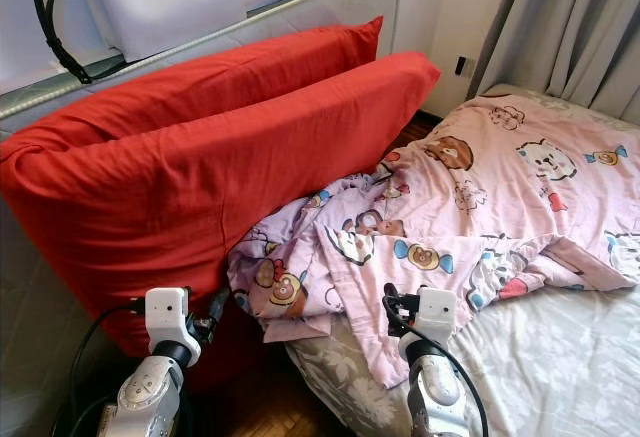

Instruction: Clean up the room

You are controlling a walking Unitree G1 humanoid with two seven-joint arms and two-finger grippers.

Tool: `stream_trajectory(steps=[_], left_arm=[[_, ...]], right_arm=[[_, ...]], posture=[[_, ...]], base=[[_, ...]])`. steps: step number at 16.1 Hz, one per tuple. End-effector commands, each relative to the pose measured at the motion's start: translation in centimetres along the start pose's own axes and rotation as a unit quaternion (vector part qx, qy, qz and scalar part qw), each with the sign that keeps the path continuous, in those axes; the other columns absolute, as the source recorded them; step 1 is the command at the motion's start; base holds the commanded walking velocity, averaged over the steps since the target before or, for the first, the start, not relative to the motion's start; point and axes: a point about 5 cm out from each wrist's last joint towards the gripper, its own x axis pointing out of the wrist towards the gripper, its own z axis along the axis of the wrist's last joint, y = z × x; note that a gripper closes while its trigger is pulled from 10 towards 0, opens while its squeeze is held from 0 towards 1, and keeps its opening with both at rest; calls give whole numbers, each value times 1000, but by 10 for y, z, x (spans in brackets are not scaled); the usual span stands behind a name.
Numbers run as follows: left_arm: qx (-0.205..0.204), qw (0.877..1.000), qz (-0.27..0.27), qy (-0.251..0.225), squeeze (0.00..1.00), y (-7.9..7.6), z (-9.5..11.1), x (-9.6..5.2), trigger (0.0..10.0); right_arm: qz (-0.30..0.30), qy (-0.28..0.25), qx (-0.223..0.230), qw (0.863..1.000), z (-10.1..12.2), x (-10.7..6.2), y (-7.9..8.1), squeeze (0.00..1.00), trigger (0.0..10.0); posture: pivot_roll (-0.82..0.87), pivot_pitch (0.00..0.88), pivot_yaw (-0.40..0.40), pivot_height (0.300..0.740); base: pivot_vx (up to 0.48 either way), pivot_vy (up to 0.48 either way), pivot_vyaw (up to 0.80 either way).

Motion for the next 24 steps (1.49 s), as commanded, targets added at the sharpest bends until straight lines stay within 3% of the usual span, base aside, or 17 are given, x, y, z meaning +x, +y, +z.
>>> stream_trajectory(steps=[1, 24], left_arm=[[-3, 1000, 3, 3, 0, 1, 0, -1, 10000], [-1, 1000, 1, 7, 0, 0, 3, 1, 10000]], right_arm=[[1, -6, -3, 1000, 2, 0, 0, 0, 10000], [3, 1, -7, 1000, 0, 0, 7, 0, 10000]], posture=[[-22, 14, 10, 740], [-25, 1, 16, 740]], base=[[0, 0, 0], [0, 0, 0]])
